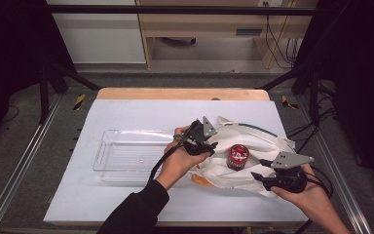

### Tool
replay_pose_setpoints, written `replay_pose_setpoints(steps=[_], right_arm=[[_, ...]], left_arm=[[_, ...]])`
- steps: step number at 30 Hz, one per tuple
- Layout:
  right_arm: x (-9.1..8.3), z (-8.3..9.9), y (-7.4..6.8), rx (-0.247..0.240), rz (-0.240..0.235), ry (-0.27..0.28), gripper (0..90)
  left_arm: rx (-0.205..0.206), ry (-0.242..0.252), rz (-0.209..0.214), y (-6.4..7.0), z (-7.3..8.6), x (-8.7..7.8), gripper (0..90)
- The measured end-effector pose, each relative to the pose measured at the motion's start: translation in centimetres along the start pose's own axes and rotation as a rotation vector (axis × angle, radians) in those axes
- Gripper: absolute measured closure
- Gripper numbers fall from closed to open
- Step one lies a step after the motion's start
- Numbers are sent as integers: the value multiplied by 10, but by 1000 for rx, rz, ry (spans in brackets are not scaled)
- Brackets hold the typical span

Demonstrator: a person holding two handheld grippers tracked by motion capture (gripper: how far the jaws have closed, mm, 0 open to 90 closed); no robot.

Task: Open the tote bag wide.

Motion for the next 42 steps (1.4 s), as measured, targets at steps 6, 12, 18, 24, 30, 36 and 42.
replay_pose_setpoints(steps=[6, 12, 18, 24, 30, 36, 42], right_arm=[[4, 12, -9, -22, -41, -32, 469], [1, 16, -17, -47, -62, -27, 436], [7, 26, -22, -112, -32, -79, 526], [11, 31, -21, -129, -16, -97, 743], [3, 33, -20, -140, -4, -105, 805], [-15, 37, -17, -128, 4, -76, 824], [-5, 59, -19, -107, -25, -121, 827]], left_arm=[[-4, -9, -3, -3, 0, 7, 384], [-16, -4, -23, -10, -3, 11, 374], [-32, -25, -12, -13, 0, 19, 414], [-39, -88, -11, -17, 7, 24, 705], [-75, -100, -4, -30, 14, 18, 815], [-96, -51, -61, -45, 9, 1, 818], [-83, -112, -47, -39, 19, 14, 817]])
Point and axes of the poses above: each handheld gripper's, and its own axes: x roughly forward along the jaws, z roughly out of its underside, y roughly to its right, the point moved 5 cm from there along x, roughly forward along the jaws, and after that the axes turned 9 degrees about x, right-handed, at the moved point
